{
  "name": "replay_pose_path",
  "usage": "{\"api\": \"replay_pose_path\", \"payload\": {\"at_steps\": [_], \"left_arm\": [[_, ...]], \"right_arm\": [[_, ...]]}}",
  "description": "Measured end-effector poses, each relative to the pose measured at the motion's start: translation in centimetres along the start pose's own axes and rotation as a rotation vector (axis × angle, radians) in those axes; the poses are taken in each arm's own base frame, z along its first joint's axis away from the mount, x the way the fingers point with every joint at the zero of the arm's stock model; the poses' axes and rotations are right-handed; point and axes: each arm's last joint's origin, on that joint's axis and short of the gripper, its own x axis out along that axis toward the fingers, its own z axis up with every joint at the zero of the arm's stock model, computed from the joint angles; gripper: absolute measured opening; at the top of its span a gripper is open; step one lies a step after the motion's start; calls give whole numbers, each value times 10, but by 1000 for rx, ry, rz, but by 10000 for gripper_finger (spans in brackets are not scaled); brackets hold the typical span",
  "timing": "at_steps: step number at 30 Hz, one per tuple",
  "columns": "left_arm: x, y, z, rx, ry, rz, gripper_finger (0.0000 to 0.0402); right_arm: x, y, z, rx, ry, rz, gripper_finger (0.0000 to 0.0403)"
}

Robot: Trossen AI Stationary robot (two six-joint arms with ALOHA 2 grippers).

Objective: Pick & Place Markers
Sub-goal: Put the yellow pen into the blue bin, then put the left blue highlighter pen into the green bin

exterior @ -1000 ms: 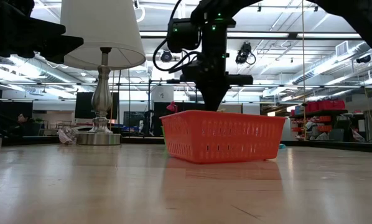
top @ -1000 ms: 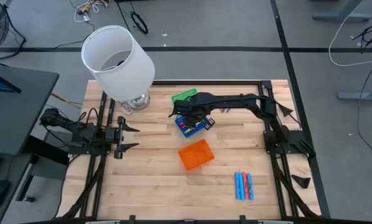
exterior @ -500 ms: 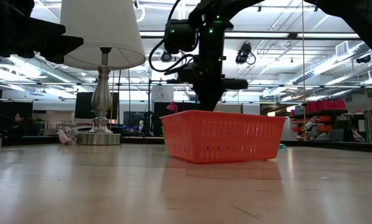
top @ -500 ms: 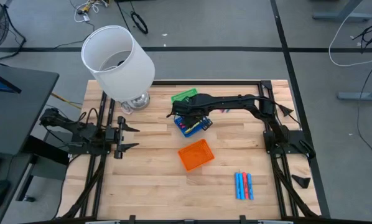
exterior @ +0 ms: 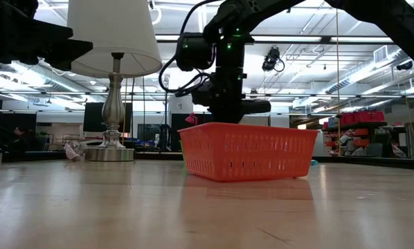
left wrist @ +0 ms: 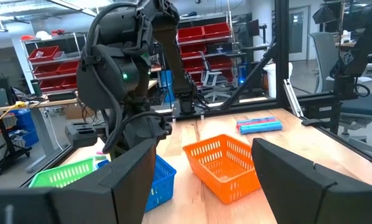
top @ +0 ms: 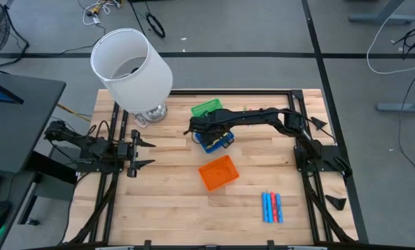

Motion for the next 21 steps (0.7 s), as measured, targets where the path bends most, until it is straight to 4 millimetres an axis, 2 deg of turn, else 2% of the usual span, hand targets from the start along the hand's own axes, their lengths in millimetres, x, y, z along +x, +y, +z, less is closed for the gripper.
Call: {"api": "replay_pose_path", "payload": {"at_steps": [5, 15, 21], "left_arm": [[0, 0, 0, 1, 1, 0, 273], [0, 0, 0, 1, 2, 0, 273], [0, 0, 0, 1, 2, 0, 273]], "right_arm": [[-1, -2, 0, 64, 70, -77, 27], [-3, 1, 3, 91, 78, -82, 111], [-3, 2, 2, 81, 80, -82, 138]]}}
